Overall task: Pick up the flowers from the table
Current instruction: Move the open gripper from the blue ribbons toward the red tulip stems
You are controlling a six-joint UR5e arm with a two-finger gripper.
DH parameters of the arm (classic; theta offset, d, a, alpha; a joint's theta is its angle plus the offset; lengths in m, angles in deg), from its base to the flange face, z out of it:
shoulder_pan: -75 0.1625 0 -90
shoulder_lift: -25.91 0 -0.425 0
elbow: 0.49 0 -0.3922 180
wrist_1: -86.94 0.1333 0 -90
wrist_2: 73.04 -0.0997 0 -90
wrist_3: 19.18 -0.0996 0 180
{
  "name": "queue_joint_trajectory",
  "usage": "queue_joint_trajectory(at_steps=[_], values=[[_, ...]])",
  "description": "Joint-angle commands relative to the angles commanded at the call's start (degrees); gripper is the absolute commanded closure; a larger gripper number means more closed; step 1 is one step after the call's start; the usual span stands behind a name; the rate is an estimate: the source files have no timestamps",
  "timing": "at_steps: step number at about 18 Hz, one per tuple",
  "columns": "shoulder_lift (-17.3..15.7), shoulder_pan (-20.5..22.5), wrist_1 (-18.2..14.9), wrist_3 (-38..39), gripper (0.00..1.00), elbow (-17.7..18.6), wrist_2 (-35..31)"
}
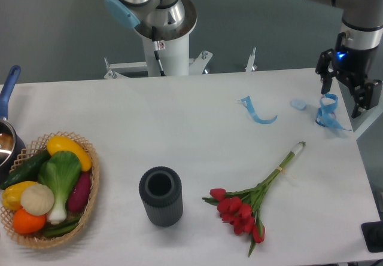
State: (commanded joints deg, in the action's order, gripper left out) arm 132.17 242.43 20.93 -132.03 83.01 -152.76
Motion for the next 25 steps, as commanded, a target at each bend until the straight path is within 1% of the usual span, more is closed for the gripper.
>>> queue_joint_trajectory(at_steps=[1,3,6,9,11,12,14,16,17,19,21,22,23,25], values=[[0.09,-0.17,0.00,0.09,0.00,0.26,0.00],[-0.17,-0.35,0.61,0.17,0.00,1.93,-0.26],[-0.79,-0.35,0.53,0.88,0.00,2.02,0.00],[-0.97,-0.26,0.70,1.14,0.00,3.42,0.09],[-1.14,-0.18,1.93,2.28,0.00,4.65,0.17],[-1.23,-0.52,3.24,4.46,0.00,5.62,0.44],[-1.06,-0.88,4.30,7.81,0.00,6.24,1.31],[-0.53,-1.93,5.18,8.61,0.00,6.41,3.94],[-0.09,-2.46,5.71,9.14,0.00,6.59,4.22],[1.40,-4.30,6.94,13.51,0.00,6.59,4.22],[3.24,-6.41,10.88,19.66,0.00,6.59,4.22],[4.12,-7.20,12.64,21.34,0.00,6.59,4.22],[5.00,-7.82,13.70,21.79,0.00,6.59,4.22],[6.32,-9.22,13.97,22.23,0.00,6.59,4.13]])
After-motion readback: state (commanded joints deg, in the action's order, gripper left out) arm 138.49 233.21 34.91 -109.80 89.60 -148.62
